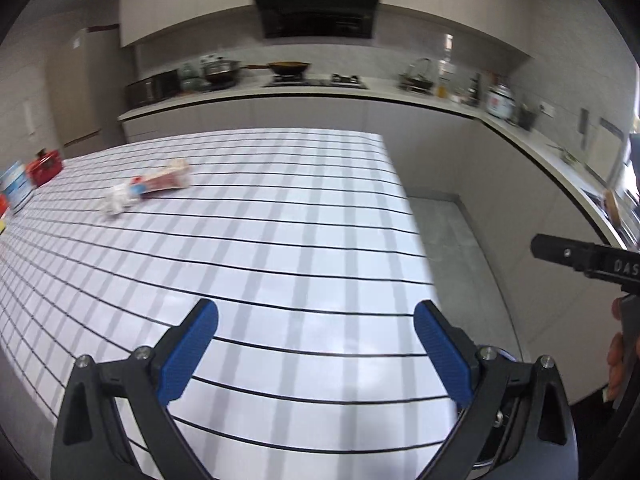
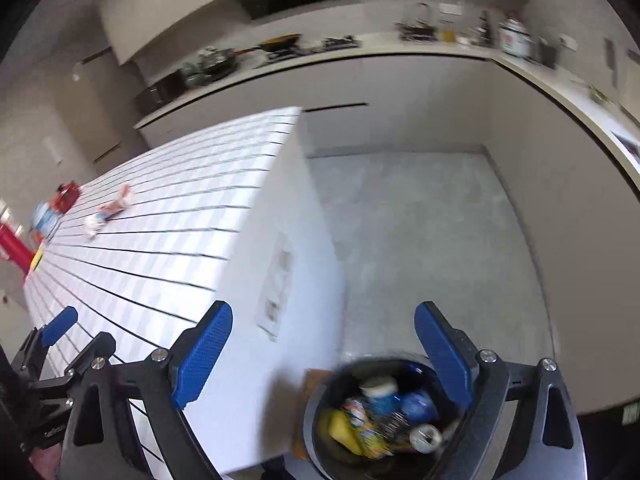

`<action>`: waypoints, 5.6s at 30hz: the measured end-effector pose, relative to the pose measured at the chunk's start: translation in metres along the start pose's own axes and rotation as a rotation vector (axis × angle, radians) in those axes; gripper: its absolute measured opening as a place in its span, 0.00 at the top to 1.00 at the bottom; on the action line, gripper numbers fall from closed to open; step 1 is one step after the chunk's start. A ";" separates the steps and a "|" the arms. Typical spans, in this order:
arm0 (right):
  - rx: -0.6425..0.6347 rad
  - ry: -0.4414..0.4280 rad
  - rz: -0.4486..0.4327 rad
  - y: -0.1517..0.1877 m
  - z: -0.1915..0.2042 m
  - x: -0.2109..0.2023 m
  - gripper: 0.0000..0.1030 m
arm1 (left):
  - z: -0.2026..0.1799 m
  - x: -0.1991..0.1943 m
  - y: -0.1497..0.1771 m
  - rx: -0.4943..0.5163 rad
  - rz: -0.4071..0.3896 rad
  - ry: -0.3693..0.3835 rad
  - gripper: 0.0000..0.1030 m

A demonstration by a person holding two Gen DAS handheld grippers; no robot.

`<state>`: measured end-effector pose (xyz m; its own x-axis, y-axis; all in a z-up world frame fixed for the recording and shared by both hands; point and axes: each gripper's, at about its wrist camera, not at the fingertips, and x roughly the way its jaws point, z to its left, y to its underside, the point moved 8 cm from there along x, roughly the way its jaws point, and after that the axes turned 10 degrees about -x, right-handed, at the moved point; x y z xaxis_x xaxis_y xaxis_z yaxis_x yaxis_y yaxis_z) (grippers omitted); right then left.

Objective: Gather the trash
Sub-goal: 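Move the left tool to the white tissue while the right tool approaches the milk carton, then grasp the white tissue with the left tool while the right tool grasps the red-white carton, then lift the tissue and carton and carry both over the bin, then open the right tool to drop the carton while the left tool drops the tissue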

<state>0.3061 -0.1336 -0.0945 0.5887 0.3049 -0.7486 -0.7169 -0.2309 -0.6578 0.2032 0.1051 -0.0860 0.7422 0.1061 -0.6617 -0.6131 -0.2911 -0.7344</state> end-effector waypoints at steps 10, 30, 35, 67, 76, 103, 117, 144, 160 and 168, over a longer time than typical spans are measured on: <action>-0.127 -0.060 0.009 -0.081 0.153 0.074 0.09 | 0.164 0.042 -0.066 -0.125 -0.024 -0.103 0.04; -0.171 -0.039 0.183 -0.157 0.306 0.243 0.09 | 0.254 0.186 -0.132 -0.121 0.180 0.063 0.30; -0.194 -0.047 0.199 -0.168 0.321 0.265 0.09 | 0.272 0.184 -0.144 -0.150 0.169 0.087 0.54; -0.476 -0.334 0.118 -0.191 0.475 0.285 0.08 | 0.378 0.124 -0.125 -0.288 0.102 -0.036 0.56; -0.478 -0.256 0.245 -0.178 0.489 0.332 0.24 | 0.374 0.133 -0.124 -0.256 0.132 -0.022 0.56; -0.334 -0.203 0.156 -0.161 0.437 0.267 0.45 | 0.302 0.143 -0.124 -0.140 0.139 0.075 0.56; -0.217 -0.118 0.068 -0.144 0.320 0.184 0.45 | 0.167 0.112 -0.114 0.012 0.101 0.182 0.56; 0.014 0.103 0.084 0.072 -0.036 -0.024 0.45 | -0.146 0.009 0.041 0.209 0.131 0.397 0.56; 0.100 0.080 0.288 0.196 -0.102 0.034 0.13 | -0.190 0.015 0.118 0.223 0.183 0.357 0.56; 0.133 0.165 0.228 0.191 -0.132 0.012 0.13 | -0.207 0.029 0.159 0.192 0.225 0.339 0.56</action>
<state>0.2252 -0.2964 -0.2403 0.4520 0.1021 -0.8861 -0.8736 -0.1500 -0.4629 0.1827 -0.1347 -0.1907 0.6120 -0.2669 -0.7445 -0.7845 -0.0857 -0.6142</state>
